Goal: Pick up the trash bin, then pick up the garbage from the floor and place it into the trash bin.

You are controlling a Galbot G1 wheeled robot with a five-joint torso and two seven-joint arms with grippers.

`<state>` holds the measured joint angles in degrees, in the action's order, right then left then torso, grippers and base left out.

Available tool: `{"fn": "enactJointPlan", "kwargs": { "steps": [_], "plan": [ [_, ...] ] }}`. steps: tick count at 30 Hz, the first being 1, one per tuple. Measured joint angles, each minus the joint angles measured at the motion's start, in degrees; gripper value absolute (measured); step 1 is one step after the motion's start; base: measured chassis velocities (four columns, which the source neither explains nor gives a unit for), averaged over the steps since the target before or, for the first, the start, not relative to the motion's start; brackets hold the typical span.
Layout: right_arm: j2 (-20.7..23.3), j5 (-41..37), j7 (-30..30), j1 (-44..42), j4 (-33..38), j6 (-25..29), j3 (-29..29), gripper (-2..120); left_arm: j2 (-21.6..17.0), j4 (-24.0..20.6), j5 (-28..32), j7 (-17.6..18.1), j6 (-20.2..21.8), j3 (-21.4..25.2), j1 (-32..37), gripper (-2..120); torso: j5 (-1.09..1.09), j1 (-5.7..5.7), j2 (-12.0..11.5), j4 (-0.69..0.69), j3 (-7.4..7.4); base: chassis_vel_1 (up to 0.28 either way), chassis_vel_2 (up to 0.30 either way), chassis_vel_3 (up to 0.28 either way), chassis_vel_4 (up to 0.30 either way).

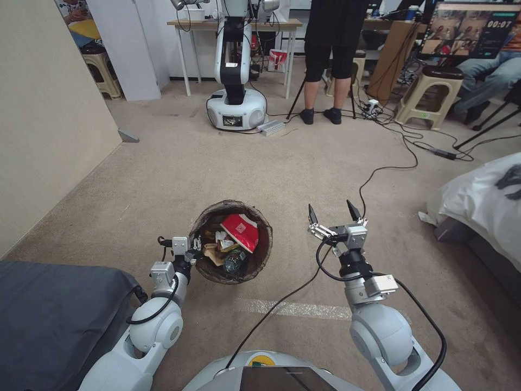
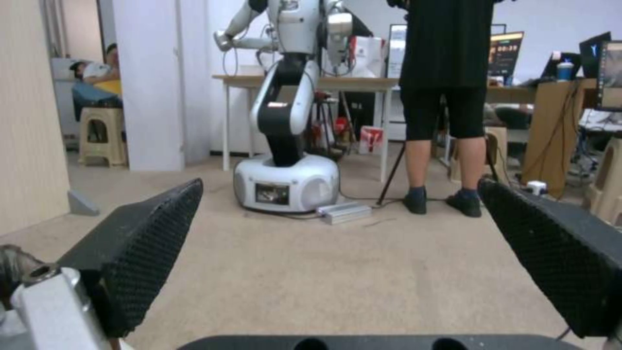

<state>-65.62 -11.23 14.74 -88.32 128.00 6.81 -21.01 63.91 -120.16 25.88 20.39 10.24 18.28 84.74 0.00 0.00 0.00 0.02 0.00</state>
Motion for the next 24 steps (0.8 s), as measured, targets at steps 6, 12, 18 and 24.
{"fn": "enactJointPlan", "kwargs": {
  "steps": [6,12,18,24],
  "plan": [
    [-0.2,-0.1,0.2,0.2,-0.3,0.0,-0.1,100,-2.8,-2.3,4.9,0.6,2.6,-1.6,-0.6,4,0.00,0.00,0.0,-0.03,0.00,0.000,0.000,0.000,0.000],
    [-0.1,-0.1,0.3,0.2,-0.4,0.0,-0.4,100,-6.3,-5.2,15.2,2.9,6.5,-3.2,-2.5,4,0.00,0.00,0.0,-0.03,0.00,0.000,0.000,0.000,0.000],
    [-0.3,-0.1,0.4,0.2,-0.4,0.0,-0.6,100,-9.0,-7.2,22.9,5.0,9.6,-4.7,-4.5,4,0.00,0.00,0.0,-0.02,0.00,0.000,0.000,0.000,0.000],
    [-1.5,0.3,0.5,-0.3,-0.4,0.3,-1.0,100,-12.6,-7.9,35.6,9.8,14.7,-7.8,-10.4,4,0.00,0.00,0.0,-0.03,0.00,0.000,0.000,0.000,0.000]
  ]
}}
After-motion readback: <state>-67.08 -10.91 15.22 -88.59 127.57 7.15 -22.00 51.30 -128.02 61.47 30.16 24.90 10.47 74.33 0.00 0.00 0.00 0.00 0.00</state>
